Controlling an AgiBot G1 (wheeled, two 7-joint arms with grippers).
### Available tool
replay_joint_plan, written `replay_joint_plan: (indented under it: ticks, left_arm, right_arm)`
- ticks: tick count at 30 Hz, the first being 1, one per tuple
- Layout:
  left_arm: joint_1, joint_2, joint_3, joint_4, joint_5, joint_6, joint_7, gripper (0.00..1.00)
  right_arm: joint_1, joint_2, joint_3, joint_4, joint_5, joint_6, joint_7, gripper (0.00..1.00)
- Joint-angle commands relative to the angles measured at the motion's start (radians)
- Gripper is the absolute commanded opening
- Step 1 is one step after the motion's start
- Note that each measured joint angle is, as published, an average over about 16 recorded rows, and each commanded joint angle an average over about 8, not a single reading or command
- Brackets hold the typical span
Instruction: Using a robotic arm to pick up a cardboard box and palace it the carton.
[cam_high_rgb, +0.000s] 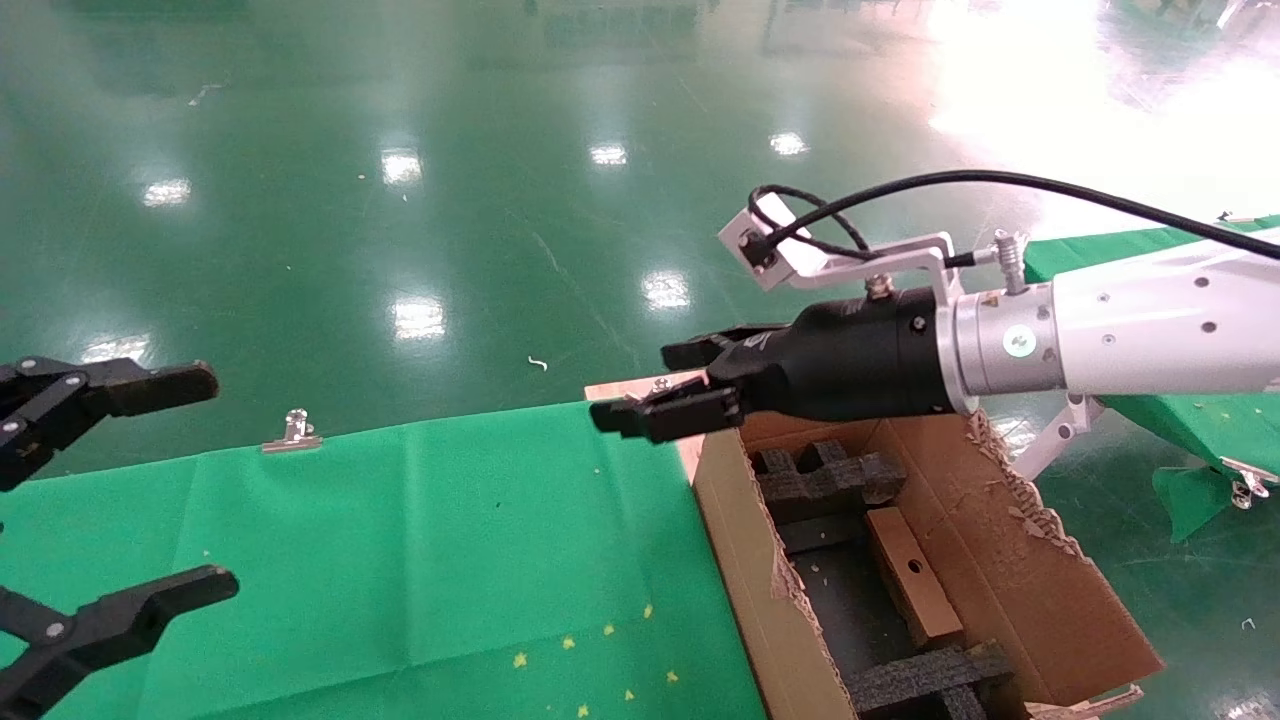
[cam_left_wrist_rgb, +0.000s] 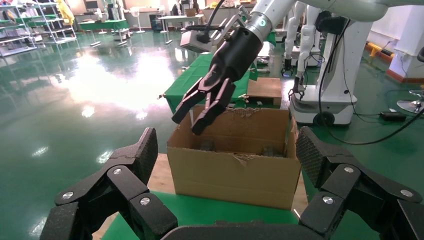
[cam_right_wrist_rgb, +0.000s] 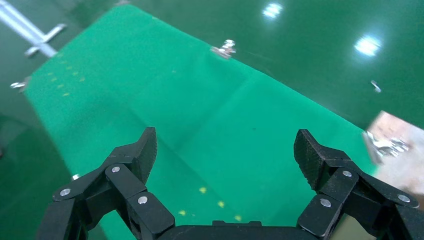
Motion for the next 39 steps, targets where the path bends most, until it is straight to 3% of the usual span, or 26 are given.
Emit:
replay_joint_plan:
  ticks: [1,32,39]
  left_arm:
    - [0.0,0.0,0.0,0.0,0.0,0.0,0.0,1.0]
    - [0.0,0.0,0.0,0.0,0.0,0.0,0.0,1.0]
    - [0.0,0.0,0.0,0.0,0.0,0.0,0.0,1.0]
  right_arm:
    - [-0.026,-0.003,0.034,-0.003,0.026,-0.021,-0.046,1.0]
    - [-0.434,-0.048,0.56,-0.043,0.433,-0.356,-0.766,1.0]
    - [-0.496,-0.055,0.64,-0.049,0.495,-0.405,-0.864,1.0]
